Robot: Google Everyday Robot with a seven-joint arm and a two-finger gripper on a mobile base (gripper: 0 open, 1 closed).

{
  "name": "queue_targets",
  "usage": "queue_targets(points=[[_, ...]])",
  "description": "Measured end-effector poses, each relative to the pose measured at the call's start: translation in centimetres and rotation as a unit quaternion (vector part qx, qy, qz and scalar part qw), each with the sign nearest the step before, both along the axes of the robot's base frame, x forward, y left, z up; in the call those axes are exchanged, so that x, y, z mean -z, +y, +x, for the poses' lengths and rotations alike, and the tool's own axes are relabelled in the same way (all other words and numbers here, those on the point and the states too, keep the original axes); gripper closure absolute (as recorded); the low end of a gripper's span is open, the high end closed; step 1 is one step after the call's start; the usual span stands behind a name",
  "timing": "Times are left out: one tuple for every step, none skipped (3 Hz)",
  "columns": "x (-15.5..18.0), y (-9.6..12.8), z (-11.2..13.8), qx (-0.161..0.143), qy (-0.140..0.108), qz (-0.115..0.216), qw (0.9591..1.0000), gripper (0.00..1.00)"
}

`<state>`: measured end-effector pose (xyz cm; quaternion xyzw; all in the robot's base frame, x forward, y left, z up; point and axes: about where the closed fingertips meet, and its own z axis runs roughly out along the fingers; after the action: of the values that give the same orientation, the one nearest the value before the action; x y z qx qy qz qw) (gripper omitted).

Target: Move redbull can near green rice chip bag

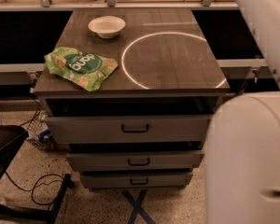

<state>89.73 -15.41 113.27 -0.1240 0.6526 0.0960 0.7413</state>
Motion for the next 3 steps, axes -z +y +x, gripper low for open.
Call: queue_targets(points=[[-4.7, -2.1, -6.8, 0.003, -0.031, 0.033, 0.999, 1.0], [-2.2, -1.9, -10.4, -0.001, -0.005, 0.044, 0.999, 1.0], [5.7, -0.5, -10.4, -0.021, 0.064, 0.029, 0.9973, 1.0]])
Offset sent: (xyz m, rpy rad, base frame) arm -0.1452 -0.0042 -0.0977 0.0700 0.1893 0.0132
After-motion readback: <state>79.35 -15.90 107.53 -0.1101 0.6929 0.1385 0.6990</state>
